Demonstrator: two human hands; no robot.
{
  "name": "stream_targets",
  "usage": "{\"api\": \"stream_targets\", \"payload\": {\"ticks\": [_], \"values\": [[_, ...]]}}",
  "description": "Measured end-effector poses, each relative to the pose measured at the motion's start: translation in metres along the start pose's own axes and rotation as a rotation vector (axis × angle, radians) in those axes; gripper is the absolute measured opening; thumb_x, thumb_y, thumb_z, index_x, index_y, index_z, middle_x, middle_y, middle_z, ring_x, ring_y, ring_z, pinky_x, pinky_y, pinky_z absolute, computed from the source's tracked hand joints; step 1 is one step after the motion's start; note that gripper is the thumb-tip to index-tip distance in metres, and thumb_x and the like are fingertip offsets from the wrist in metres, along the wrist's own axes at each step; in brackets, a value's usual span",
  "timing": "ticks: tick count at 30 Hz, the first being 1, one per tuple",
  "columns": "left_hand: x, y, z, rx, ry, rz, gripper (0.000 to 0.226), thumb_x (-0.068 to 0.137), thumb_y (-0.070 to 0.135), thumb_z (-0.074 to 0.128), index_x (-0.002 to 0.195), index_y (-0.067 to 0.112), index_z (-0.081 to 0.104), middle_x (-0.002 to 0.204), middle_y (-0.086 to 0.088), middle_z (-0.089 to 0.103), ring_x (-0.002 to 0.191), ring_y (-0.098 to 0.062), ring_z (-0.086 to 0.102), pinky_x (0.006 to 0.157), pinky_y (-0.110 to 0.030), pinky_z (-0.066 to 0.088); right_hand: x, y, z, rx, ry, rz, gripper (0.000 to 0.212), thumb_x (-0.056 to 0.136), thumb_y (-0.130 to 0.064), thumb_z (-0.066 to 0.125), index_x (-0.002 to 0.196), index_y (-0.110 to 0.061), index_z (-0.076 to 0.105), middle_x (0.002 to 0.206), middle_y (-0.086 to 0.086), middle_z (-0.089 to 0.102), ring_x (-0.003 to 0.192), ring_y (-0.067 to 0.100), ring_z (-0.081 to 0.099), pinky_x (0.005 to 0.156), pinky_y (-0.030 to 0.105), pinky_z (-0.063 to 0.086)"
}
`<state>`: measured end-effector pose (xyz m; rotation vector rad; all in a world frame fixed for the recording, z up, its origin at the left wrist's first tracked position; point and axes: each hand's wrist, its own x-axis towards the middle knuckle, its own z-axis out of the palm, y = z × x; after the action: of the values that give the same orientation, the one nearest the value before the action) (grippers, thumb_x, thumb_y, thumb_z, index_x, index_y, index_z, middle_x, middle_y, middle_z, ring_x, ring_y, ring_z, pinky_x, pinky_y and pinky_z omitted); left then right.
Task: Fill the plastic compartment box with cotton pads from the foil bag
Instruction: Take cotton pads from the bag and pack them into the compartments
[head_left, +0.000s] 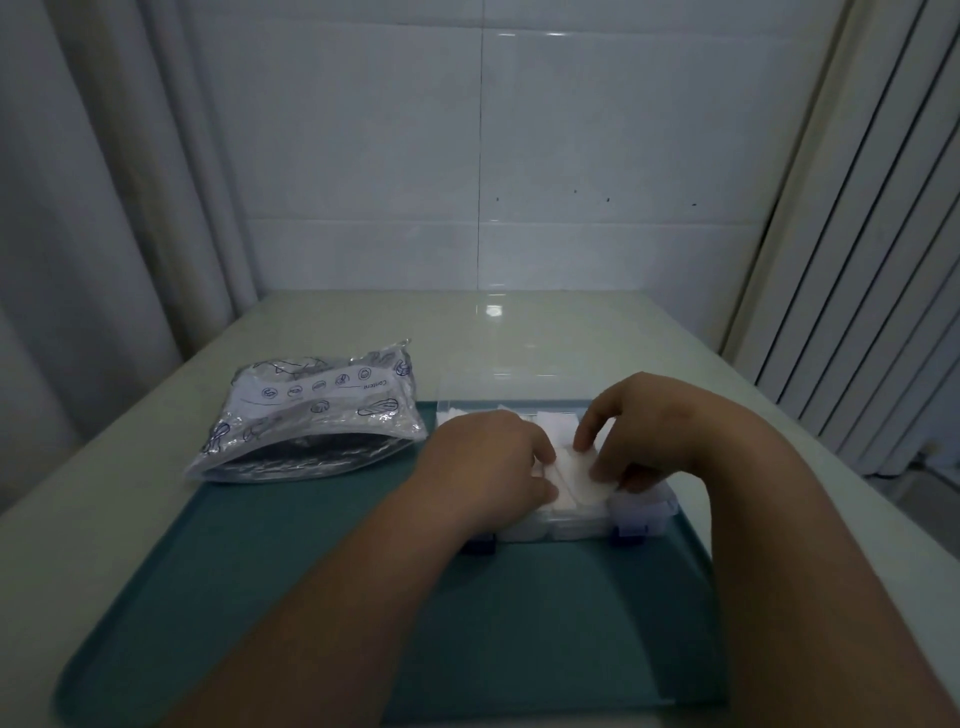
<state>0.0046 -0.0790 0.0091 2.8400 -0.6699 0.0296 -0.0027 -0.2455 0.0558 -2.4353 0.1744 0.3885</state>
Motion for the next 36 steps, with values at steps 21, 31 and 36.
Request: {"api": "stream_targets", "payload": {"ticks": [21,31,36], "values": [[-0.005,0.003,0.001,-0.06,0.087,-0.01,0.037,0.08,0.059,0.063,0.112,0.042,0.057,0.109,0.013,0.064,0.102,-0.011,0.058,0.083,-0.031,0.047,0.002,-0.001,0.006,-0.093,-0.053,0.029,0.015,0.078,-0.004,0.077,0.085,-0.016,0.072,0.068,0.006,0.066,0.052,0.014,0.061,0.047,0.02,0.051],[-0.002,0.009,-0.001,0.041,0.04,0.01,0.042,0.082,0.059,0.063,0.119,0.04,0.062,0.116,0.01,0.061,0.107,-0.015,0.057,0.083,-0.031,0.046,0.006,-0.003,0.01,-0.091,-0.058,0.053,0.019,0.076,-0.004,0.079,0.093,-0.011,0.075,0.079,0.007,0.068,0.064,0.018,0.065,0.059,0.025,0.059],[-0.003,0.01,-0.003,0.06,0.018,0.02,0.039,0.088,0.054,0.058,0.123,0.038,0.062,0.12,0.006,0.059,0.109,-0.019,0.057,0.08,-0.03,0.041,0.007,-0.002,0.009,-0.12,-0.044,0.062,0.022,0.076,-0.008,0.08,0.097,-0.011,0.075,0.089,0.009,0.071,0.078,0.022,0.069,0.08,0.034,0.06]]}}
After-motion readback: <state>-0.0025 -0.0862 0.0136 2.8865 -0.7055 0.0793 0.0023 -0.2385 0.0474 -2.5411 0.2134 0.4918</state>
